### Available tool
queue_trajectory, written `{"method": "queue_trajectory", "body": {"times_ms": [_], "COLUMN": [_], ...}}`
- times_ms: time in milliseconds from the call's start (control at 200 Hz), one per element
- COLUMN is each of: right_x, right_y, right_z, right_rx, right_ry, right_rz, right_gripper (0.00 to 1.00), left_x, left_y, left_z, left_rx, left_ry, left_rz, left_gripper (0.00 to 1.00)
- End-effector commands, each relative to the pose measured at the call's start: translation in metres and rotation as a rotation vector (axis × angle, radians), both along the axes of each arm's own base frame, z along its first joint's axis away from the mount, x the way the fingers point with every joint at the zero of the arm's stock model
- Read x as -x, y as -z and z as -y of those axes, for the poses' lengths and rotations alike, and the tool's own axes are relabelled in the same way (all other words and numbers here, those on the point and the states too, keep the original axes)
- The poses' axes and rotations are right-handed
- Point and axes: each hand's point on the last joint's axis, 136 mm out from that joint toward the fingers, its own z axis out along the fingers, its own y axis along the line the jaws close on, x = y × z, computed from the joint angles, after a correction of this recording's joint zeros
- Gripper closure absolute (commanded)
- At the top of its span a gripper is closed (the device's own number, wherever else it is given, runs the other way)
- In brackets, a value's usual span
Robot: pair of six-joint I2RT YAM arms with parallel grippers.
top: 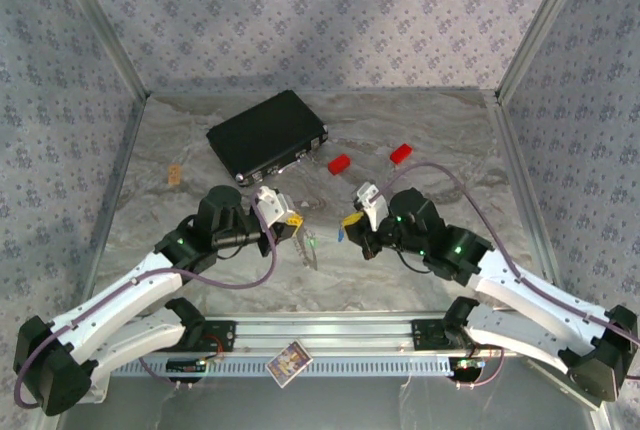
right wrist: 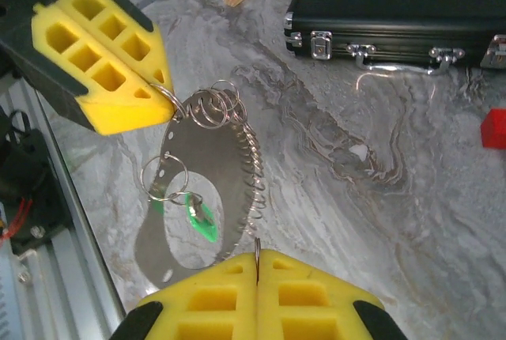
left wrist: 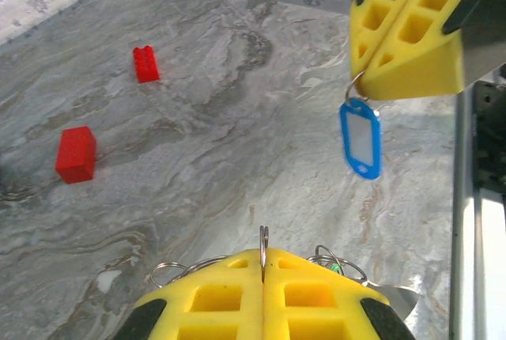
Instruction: Put the keys on the keyring
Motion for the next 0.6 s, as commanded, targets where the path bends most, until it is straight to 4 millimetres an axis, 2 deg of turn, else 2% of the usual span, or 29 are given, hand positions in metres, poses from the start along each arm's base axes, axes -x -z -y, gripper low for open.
{"method": "queue_trajectory", "body": {"times_ms": [0,210,495,595], "right_x": [0.003,0.004,-0.001,0.007], "right_y": [-0.027,-0.04,-0.041,-0.041], "right_z": [-0.007,-0.016,-0.033,-0.041], "right_rx": [0.014,0.031,0.136,0.172], "right_ry": [-0.096,-0.171,-0.169,-0.214], "right_rz": [0.125,0.196,0.303,0.374], "right_gripper": [1.0,1.0,1.0,1.0], "left_x": [0.013,0.017,0.021,0.021], "left_y": [-0.026,-0.024,-0.025,-0.024], "left_z": [0.008,0.01,0.013,0.013], "left_rx": [0.086,0.099,0.106,0.104], "left_ry": [0.068,0.075,0.097,0.098], "left_rz": [0.0,-0.052,-0.069,-0.069], "left_gripper": [1.0,1.0,1.0,1.0]}}
